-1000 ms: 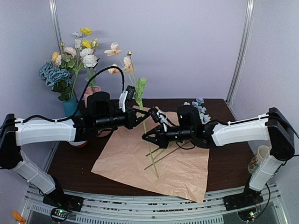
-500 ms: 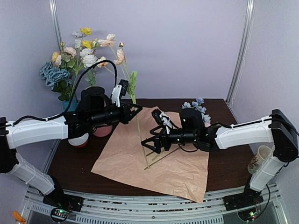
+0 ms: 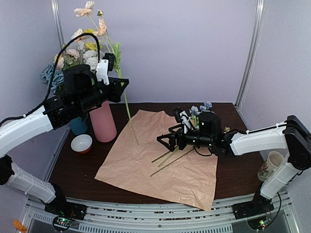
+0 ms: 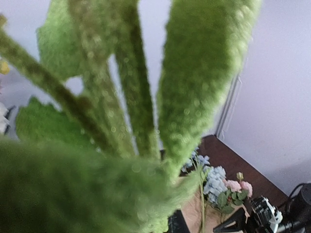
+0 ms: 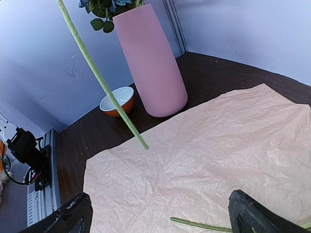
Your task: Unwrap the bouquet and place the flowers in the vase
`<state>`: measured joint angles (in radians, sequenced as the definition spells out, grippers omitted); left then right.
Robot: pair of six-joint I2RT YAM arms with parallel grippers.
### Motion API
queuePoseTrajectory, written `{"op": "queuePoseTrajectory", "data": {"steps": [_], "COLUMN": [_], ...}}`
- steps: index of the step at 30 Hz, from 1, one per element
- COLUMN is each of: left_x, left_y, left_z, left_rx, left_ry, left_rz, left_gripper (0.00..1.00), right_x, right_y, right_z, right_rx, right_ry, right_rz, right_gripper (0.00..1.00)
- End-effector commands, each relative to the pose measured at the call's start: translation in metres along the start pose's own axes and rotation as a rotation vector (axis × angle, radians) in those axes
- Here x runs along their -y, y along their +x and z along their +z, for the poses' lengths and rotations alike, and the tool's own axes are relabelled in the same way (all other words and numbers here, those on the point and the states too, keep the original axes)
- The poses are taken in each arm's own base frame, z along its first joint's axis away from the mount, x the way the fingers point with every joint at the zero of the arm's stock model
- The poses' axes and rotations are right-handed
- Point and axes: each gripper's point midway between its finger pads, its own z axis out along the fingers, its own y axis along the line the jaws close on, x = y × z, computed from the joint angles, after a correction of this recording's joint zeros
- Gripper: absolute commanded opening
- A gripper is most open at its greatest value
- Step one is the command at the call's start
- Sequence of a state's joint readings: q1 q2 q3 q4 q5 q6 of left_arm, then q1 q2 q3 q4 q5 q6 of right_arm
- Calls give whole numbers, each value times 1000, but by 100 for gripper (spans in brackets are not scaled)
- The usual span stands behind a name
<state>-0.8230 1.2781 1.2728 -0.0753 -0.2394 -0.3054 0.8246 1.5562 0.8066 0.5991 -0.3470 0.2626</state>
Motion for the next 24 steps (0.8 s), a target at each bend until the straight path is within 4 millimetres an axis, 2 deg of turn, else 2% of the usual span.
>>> {"op": "queuePoseTrajectory", "data": {"steps": [1,8,13,18,24], "left_x": [-40,-80,-107,-132,-146], "left_y": [-73,-157,-194,-207,-195], "left_z": [-30,-70,-87,-81,-62], "left_rx": [130,283,363,368,335], "left_ry": [-195,-343,-425,-450,-460], "left_rz": [69,103,122,122,116], "left_gripper": [0,0,0,0,0], "right_x": [0,2,3,3,5], "right_y": [-13,-11,-8,-8,-9], "right_z": [-3,0,1,1,2], "right_rx": [50,43,35,32,28], "right_ry": [3,0,-3,-5,0], "right_rz": [11,20,29,31,32], "right_gripper": [100,100,100,100,100]}}
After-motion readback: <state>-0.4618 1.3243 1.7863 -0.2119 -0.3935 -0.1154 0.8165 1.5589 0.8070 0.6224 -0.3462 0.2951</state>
